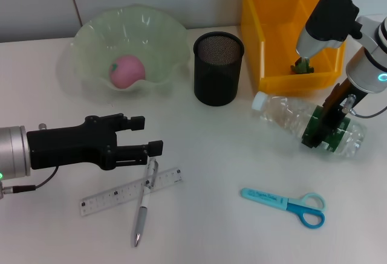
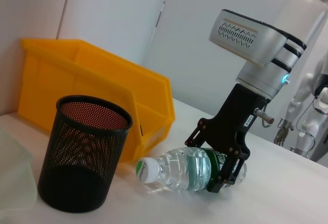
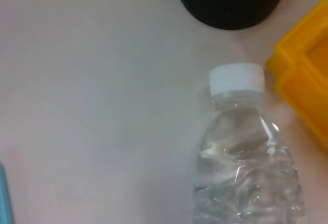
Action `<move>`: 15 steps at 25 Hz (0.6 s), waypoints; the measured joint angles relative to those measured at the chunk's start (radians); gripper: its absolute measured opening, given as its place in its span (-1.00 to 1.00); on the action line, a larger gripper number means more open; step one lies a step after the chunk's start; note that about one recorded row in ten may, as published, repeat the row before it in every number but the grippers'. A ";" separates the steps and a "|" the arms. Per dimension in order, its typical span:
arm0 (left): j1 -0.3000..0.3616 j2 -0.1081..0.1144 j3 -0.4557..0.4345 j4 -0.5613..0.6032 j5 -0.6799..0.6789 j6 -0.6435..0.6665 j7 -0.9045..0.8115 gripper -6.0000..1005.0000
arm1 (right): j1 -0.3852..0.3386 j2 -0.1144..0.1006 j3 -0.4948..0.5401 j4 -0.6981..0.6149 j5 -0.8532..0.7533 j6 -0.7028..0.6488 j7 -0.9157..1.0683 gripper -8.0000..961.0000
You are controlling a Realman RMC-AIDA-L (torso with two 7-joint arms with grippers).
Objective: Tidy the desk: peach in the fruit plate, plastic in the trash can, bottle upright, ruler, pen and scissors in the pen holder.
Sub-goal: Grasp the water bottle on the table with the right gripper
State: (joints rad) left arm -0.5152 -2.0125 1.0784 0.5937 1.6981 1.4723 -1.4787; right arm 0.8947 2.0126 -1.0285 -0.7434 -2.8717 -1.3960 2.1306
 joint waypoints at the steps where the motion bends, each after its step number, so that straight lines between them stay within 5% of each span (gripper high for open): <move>1: 0.000 0.000 0.000 0.000 -0.001 0.000 0.000 0.62 | -0.001 0.000 0.000 -0.001 0.001 0.003 0.000 0.62; 15: 0.000 0.000 -0.011 0.000 -0.003 0.000 -0.001 0.62 | -0.026 0.013 0.011 -0.083 0.024 -0.031 -0.028 0.61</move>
State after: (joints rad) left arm -0.5154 -2.0127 1.0679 0.5936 1.6949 1.4723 -1.4800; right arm 0.8690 2.0253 -1.0176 -0.8260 -2.8481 -1.4273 2.1022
